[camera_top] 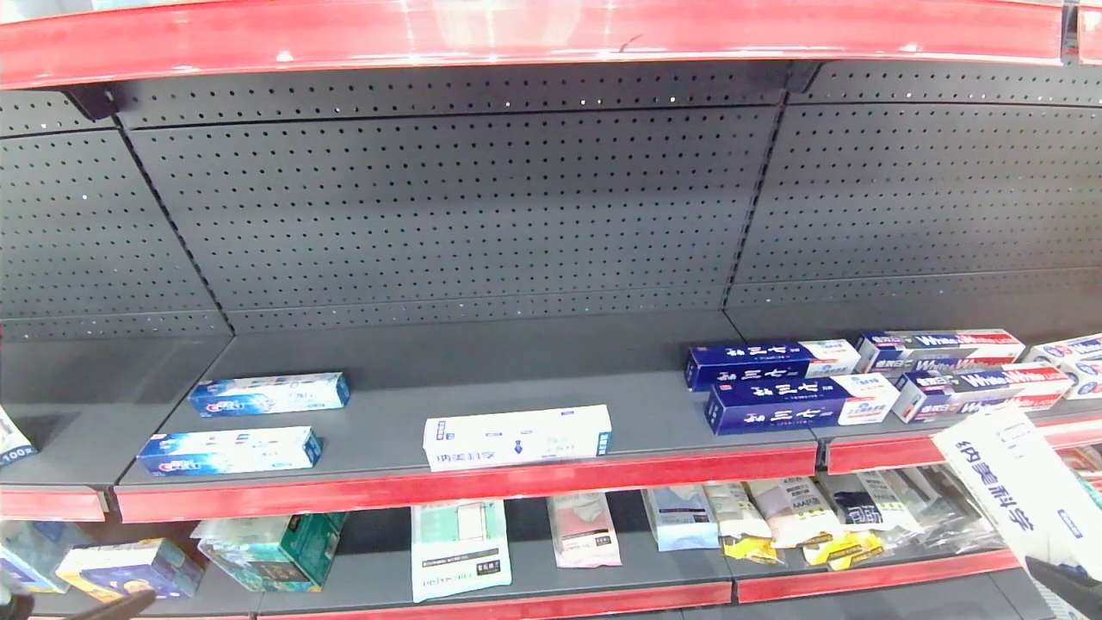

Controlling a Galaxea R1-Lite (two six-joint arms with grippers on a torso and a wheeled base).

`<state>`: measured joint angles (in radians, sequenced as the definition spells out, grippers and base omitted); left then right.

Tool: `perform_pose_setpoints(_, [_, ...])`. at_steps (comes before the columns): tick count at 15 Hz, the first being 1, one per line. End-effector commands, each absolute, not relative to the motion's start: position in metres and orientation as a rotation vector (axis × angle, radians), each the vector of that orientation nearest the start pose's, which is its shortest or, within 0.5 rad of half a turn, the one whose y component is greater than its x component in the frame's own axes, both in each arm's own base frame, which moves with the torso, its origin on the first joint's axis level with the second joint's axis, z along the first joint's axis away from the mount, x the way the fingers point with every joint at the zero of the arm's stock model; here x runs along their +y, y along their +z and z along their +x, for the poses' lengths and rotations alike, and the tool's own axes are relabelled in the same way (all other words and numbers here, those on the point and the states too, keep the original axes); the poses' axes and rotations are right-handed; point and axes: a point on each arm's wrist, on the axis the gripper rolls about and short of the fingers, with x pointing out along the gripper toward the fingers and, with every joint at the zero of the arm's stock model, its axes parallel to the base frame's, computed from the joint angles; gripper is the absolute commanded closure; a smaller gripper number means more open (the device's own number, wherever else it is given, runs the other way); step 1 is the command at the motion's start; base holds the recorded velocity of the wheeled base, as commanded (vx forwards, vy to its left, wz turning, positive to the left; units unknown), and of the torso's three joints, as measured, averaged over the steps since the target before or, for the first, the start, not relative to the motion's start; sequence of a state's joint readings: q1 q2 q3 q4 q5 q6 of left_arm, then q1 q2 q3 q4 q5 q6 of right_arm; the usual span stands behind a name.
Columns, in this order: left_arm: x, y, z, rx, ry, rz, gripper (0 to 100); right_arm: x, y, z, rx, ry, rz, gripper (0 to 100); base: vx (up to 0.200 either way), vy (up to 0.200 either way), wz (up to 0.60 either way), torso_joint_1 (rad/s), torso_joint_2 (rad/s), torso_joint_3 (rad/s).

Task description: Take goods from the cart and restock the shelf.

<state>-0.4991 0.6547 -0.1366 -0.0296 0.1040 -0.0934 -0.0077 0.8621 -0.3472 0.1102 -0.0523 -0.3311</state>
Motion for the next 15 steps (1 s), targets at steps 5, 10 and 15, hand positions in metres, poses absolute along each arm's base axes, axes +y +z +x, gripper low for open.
perform_pose_setpoints(5, [0.003,0.108,0.009,0.346,-0.160,0.079,0,-0.001,0.146,0.084,0.655,0.065,-0.327,100,0.000,0.000,0.00,0.000,0.00,0.000])
perform_pose_setpoints(10, [0.003,0.126,0.022,0.474,0.122,0.058,0,-0.002,0.146,0.104,0.632,0.068,-0.322,100,0.000,0.000,0.00,0.000,0.00,0.000])
perform_pose_setpoints(15, [0.004,0.116,0.007,0.445,0.174,-0.002,0,-0.002,0.146,0.103,0.629,0.068,-0.318,100,0.000,0.000,0.00,0.000,0.00,0.000])
